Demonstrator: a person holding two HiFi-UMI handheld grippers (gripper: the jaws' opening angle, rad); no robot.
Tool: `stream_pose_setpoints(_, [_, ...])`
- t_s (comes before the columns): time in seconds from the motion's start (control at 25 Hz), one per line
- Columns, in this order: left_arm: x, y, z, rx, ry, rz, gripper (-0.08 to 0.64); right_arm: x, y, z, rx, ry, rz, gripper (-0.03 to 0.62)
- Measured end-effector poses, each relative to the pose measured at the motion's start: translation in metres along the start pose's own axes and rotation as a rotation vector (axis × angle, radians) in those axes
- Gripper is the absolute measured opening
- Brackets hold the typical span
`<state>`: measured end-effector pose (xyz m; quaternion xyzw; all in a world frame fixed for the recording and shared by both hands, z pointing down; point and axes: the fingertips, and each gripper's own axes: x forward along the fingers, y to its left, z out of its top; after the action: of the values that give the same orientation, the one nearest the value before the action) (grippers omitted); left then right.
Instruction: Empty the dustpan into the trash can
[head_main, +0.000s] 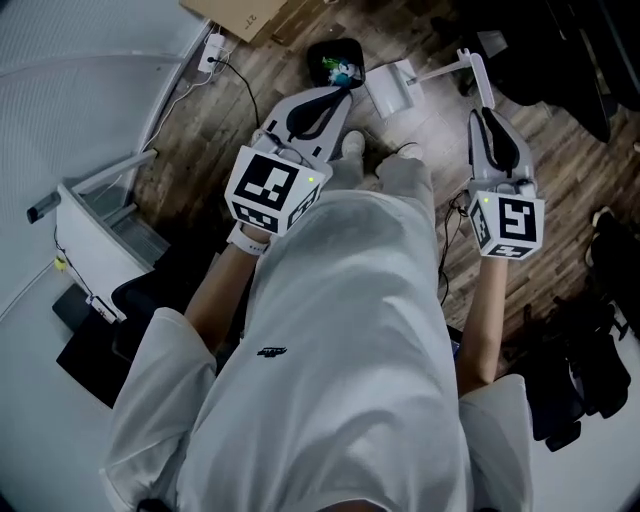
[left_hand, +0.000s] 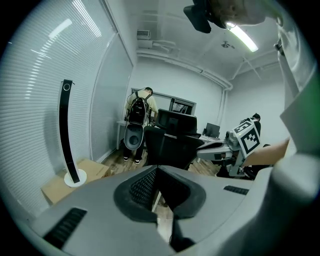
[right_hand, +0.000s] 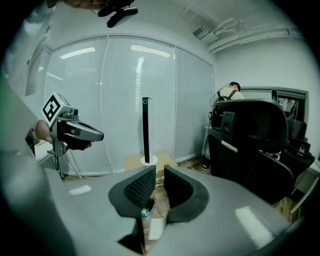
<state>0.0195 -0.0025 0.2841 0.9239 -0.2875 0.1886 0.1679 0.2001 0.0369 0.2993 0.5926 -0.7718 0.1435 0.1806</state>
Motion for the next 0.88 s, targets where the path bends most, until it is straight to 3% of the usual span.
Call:
stream_pose_setpoints(0.52, [-0.033,0.002,0.028,0.025,-0.047,0.031,0.006,-0.056,0.030,0.030,-0.026,-0.045,-0.010,0.012])
stream_pose_setpoints(0.88, [-0.045,0.009,0.038,0.036,-0.066,0.066,0.006,-0.042,0.037,0.038,-0.053,-0.066,0.037,0.012])
